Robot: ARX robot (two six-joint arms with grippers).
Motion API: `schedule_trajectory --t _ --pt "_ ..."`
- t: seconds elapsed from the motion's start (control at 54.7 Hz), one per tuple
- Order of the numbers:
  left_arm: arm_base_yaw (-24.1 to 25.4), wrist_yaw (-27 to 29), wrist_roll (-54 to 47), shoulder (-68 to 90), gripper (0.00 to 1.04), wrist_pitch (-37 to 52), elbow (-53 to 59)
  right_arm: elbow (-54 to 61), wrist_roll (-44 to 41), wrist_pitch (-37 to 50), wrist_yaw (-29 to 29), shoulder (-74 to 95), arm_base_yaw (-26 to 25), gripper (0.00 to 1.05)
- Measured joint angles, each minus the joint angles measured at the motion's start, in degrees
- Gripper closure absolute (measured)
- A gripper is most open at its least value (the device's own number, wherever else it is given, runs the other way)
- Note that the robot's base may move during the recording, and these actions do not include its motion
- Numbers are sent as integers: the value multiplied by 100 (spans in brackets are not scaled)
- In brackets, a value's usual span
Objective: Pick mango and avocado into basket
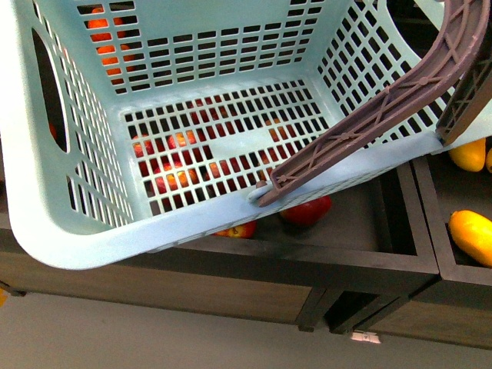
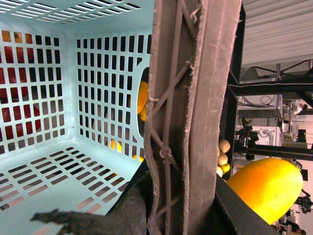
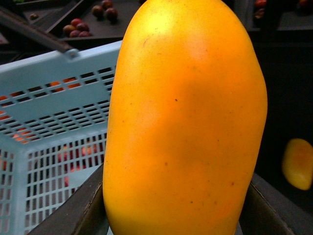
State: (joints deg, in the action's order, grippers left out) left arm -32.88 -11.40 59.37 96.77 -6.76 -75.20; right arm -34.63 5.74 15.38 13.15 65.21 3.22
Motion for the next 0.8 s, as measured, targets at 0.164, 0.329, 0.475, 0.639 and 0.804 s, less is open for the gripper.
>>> schedule_trajectory --t 0.164,0.329,0.475,0.639,0.804 --pt "0 0 0 0 86 0 0 -118 -2 420 -492 544 975 46" --pt "2 -2 -24 0 86 0 0 -354 -15 625 -769 1056 1414 46" --pt "15 52 -120 0 86 -2 0 -461 -15 769 -933 1427 1491 31" --pt "24 52 -109 0 86 0 -7 -549 138 841 -1016 1622 1449 7" --pt "13 -11 -55 13 86 -9 -9 -535 286 826 -1036 1412 1220 9"
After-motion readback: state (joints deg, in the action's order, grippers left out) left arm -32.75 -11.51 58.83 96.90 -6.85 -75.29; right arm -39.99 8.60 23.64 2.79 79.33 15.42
